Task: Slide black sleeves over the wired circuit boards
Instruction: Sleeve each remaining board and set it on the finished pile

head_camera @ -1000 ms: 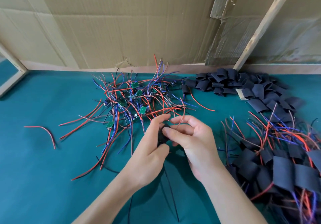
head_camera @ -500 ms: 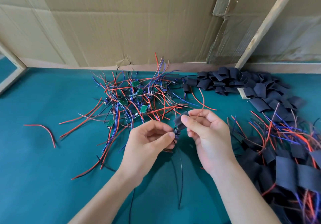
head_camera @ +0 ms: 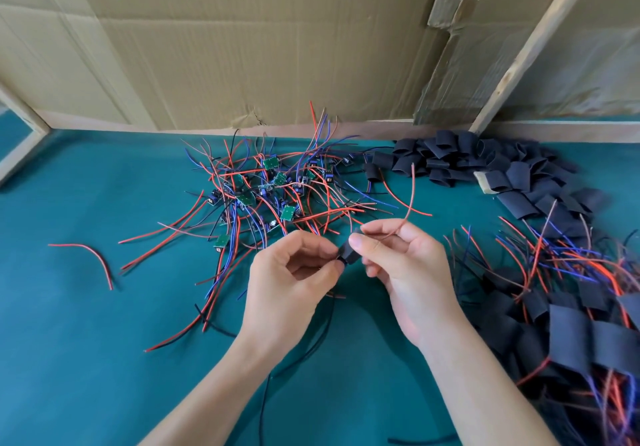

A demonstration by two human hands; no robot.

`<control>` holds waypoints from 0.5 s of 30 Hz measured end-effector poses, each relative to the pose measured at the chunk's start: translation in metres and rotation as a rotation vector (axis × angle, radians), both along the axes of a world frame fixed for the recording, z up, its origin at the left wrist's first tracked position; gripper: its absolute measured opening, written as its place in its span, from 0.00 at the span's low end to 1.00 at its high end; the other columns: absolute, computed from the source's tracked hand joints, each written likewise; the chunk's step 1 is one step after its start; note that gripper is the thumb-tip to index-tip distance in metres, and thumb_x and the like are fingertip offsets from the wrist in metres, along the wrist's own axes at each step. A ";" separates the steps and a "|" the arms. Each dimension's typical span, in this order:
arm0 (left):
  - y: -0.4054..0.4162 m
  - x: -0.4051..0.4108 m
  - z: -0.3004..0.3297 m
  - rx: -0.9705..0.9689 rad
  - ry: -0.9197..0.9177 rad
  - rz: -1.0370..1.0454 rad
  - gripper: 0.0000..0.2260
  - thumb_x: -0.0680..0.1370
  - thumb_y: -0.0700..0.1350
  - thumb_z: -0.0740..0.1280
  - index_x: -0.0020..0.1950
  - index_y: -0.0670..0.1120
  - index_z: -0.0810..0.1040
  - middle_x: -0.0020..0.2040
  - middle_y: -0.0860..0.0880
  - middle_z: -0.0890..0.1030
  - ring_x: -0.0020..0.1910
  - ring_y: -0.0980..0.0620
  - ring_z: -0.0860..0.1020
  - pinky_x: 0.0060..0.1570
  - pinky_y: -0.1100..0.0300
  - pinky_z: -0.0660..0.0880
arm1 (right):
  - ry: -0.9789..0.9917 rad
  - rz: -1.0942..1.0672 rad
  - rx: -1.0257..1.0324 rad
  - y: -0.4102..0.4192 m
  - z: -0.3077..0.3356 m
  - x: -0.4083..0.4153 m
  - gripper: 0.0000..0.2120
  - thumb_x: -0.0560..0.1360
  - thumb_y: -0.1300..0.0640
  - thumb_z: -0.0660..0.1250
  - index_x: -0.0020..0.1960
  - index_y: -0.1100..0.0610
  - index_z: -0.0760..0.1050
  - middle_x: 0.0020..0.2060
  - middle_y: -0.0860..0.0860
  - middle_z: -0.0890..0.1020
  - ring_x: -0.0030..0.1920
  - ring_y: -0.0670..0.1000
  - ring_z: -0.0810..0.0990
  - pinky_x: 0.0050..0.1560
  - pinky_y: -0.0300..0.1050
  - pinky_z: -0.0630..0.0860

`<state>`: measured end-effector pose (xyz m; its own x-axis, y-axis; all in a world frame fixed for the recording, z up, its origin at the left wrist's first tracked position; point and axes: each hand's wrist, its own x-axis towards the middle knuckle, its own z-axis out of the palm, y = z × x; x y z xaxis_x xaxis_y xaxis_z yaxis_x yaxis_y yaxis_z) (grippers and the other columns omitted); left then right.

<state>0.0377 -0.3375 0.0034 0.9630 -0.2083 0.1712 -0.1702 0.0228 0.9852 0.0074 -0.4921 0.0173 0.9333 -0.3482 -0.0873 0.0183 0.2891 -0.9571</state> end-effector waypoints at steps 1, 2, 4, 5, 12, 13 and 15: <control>0.000 0.000 0.000 -0.015 -0.003 0.006 0.08 0.68 0.40 0.76 0.44 0.49 0.83 0.40 0.52 0.84 0.38 0.54 0.82 0.41 0.65 0.77 | 0.003 0.003 -0.007 0.002 -0.001 0.000 0.08 0.70 0.65 0.79 0.45 0.56 0.83 0.36 0.53 0.85 0.34 0.49 0.77 0.36 0.40 0.74; 0.001 -0.001 0.000 -0.029 -0.004 0.012 0.08 0.68 0.39 0.76 0.44 0.49 0.82 0.41 0.53 0.82 0.38 0.54 0.81 0.40 0.65 0.77 | 0.005 0.004 -0.014 0.003 -0.001 0.000 0.08 0.70 0.65 0.79 0.45 0.56 0.83 0.36 0.53 0.85 0.33 0.49 0.77 0.35 0.40 0.74; 0.001 -0.001 0.000 -0.056 0.014 0.006 0.10 0.68 0.39 0.76 0.45 0.49 0.82 0.42 0.52 0.81 0.37 0.53 0.80 0.39 0.64 0.76 | 0.004 0.008 -0.019 0.004 0.000 0.000 0.07 0.70 0.64 0.79 0.44 0.55 0.84 0.36 0.53 0.84 0.33 0.49 0.78 0.34 0.39 0.74; 0.001 -0.001 0.001 -0.071 0.031 -0.001 0.10 0.67 0.38 0.76 0.45 0.49 0.82 0.42 0.51 0.81 0.37 0.53 0.80 0.39 0.64 0.76 | 0.003 0.010 -0.007 0.004 0.001 -0.001 0.06 0.70 0.63 0.79 0.44 0.55 0.84 0.36 0.53 0.84 0.33 0.49 0.78 0.34 0.39 0.75; -0.001 0.000 0.003 -0.182 0.157 -0.037 0.08 0.67 0.38 0.76 0.43 0.48 0.83 0.41 0.51 0.81 0.40 0.54 0.79 0.43 0.64 0.76 | -0.022 0.024 0.076 0.003 0.005 -0.002 0.12 0.60 0.54 0.80 0.42 0.54 0.85 0.37 0.51 0.84 0.34 0.48 0.79 0.35 0.38 0.75; -0.001 0.000 0.004 -0.213 0.188 -0.040 0.08 0.67 0.38 0.76 0.43 0.48 0.83 0.41 0.51 0.81 0.39 0.54 0.78 0.44 0.62 0.75 | -0.032 0.030 0.085 0.002 0.005 -0.002 0.12 0.60 0.55 0.80 0.42 0.54 0.85 0.36 0.51 0.84 0.33 0.48 0.78 0.35 0.38 0.75; -0.001 0.002 0.005 -0.265 0.250 -0.061 0.08 0.67 0.38 0.76 0.42 0.48 0.83 0.41 0.50 0.80 0.40 0.52 0.76 0.46 0.58 0.72 | -0.043 0.042 0.097 0.000 0.005 -0.002 0.11 0.60 0.56 0.80 0.42 0.54 0.85 0.36 0.52 0.84 0.33 0.48 0.79 0.34 0.38 0.75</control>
<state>0.0392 -0.3381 0.0083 0.9692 -0.2462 -0.0117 0.0841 0.2859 0.9546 0.0058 -0.4919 0.0223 0.9505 -0.3006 -0.0786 0.0444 0.3816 -0.9233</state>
